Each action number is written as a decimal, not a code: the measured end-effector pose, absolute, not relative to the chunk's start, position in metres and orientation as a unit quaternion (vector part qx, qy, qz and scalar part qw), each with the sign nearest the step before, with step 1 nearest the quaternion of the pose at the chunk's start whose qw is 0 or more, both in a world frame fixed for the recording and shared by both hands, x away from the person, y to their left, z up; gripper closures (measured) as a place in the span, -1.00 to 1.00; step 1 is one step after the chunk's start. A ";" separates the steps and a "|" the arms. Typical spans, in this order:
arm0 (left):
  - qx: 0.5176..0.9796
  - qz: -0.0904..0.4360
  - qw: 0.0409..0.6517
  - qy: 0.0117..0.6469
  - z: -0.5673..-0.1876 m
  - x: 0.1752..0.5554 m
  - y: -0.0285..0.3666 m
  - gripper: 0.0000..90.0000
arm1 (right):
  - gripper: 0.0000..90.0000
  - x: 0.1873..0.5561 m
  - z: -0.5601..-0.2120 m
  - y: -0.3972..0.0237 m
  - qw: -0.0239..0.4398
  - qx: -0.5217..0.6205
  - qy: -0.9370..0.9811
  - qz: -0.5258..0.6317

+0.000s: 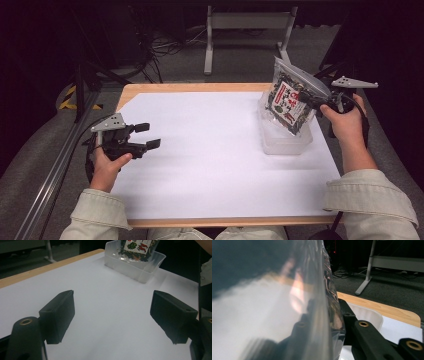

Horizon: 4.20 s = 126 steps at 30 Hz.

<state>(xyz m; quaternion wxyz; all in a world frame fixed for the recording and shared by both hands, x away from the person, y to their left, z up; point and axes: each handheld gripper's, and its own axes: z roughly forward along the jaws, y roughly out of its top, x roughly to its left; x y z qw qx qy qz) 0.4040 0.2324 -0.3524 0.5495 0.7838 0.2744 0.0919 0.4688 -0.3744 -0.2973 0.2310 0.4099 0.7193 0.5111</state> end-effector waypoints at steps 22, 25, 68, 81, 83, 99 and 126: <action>0.786 0.096 0.547 0.271 -0.352 0.404 0.233 -0.55 | 0.69 0.470 -0.310 -0.365 0.228 0.410 0.735 0.490; 0.786 0.097 0.547 0.270 -0.352 0.404 0.233 -0.55 | 0.69 0.475 -0.313 -0.375 0.218 0.431 0.720 0.497; 0.781 0.103 0.545 0.286 -0.358 0.387 0.234 -0.56 | -0.52 0.434 -0.234 -0.375 0.374 0.342 0.664 0.551; 0.769 0.122 0.555 0.294 -0.360 0.372 0.239 -0.58 | -0.52 0.395 -0.247 -0.312 0.281 0.297 0.701 0.584; 0.769 0.121 0.554 0.296 -0.361 0.371 0.239 -0.58 | -0.52 0.392 -0.253 -0.303 0.274 0.290 0.707 0.584; 0.767 0.139 0.550 0.301 -0.374 0.358 0.236 -0.59 | -0.52 0.375 -0.333 -0.256 0.201 0.268 0.720 0.607; 0.799 0.151 0.493 0.310 -0.411 0.369 0.220 -0.64 | -0.41 0.383 -0.431 -0.245 0.177 0.285 0.796 0.504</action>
